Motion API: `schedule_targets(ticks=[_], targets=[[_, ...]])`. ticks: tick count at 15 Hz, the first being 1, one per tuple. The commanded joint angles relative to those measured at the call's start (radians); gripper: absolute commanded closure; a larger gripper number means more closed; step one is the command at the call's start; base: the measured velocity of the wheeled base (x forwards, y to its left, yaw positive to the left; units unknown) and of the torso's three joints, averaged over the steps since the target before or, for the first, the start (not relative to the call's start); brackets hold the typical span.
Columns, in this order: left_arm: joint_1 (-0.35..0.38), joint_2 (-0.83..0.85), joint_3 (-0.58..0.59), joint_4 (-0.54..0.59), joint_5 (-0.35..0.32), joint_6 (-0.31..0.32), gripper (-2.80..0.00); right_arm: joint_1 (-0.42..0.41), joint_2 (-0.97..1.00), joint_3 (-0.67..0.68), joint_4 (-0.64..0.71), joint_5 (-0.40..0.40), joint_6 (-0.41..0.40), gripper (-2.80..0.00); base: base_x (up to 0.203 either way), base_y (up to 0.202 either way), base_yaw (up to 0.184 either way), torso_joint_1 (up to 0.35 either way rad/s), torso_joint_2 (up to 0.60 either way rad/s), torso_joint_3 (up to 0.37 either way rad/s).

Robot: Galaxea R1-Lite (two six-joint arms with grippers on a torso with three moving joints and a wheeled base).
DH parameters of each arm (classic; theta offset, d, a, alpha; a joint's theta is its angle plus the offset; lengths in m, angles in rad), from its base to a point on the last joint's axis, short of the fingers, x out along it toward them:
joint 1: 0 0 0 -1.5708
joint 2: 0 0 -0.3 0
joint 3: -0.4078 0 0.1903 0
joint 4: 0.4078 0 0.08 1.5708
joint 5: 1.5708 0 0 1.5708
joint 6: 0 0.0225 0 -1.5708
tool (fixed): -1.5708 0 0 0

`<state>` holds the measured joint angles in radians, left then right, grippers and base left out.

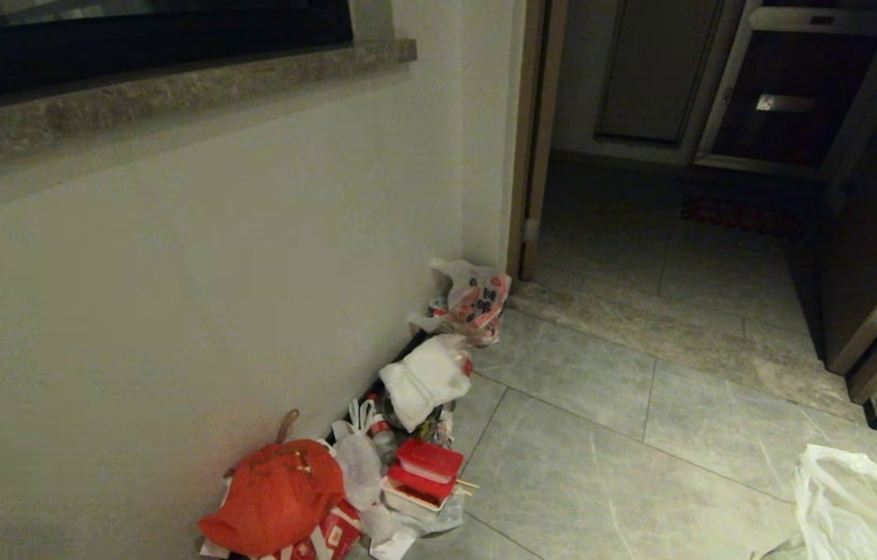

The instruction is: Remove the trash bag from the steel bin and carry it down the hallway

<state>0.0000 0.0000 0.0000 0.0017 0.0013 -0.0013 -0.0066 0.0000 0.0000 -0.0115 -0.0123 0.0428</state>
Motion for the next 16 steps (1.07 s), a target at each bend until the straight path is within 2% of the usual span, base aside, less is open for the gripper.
schedule_targets(ticks=[1,16], targets=[[0.0,0.0,0.0,0.0,0.0,0.0,0.0,0.0,0.0,0.0,-0.001,0.0,0.0,0.0,0.0,0.0,0.0,0.0,0.0,0.0],[0.0,0.0,0.0,0.0,0.0,0.0,0.0,0.0,0.0,0.0,-0.001,0.0,0.0,0.0,0.0,0.0,0.0,0.0,0.0,0.0]])
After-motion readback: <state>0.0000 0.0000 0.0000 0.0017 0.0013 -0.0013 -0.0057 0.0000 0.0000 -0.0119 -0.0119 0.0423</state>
